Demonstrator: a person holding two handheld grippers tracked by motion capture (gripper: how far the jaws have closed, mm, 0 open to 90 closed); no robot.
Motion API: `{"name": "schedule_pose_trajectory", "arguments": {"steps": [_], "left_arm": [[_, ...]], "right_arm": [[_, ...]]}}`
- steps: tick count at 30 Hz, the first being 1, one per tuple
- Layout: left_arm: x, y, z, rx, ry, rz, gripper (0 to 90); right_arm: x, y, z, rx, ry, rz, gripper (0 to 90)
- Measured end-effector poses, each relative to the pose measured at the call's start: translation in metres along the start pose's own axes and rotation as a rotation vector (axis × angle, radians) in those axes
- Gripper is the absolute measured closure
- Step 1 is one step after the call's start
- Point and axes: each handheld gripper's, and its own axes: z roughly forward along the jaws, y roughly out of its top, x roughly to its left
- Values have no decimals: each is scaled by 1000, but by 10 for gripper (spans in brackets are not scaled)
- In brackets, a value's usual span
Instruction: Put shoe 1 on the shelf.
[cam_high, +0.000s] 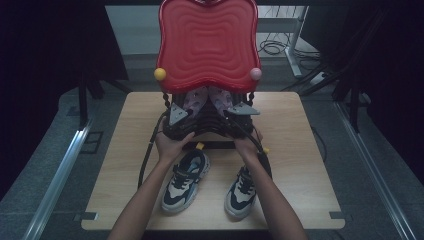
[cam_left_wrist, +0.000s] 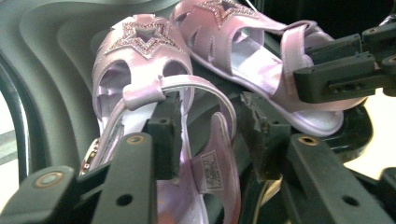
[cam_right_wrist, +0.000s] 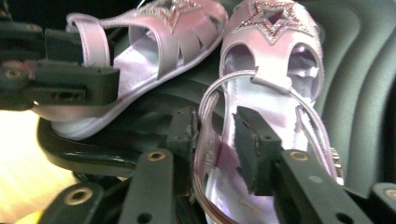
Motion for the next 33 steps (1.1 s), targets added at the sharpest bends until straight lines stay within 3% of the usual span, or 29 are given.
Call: {"name": "schedule_pose_trajectory", "arguments": {"steps": [7, 15, 27, 33], "left_arm": [[5, 2, -12, 14, -78, -28, 481], [12, 6, -27, 2, -107, -88, 419], [10, 9, -47, 22, -123, -134, 439], [4, 8, -56, 39, -146, -138, 458]], "right_arm": [[-6, 5, -19, -19, 41, 50, 544], [-4, 8, -30, -36, 64, 65, 506], [-4, 7, -46, -70, 73, 103, 469], [-2, 4, -56, -61, 126, 83, 469]]}}
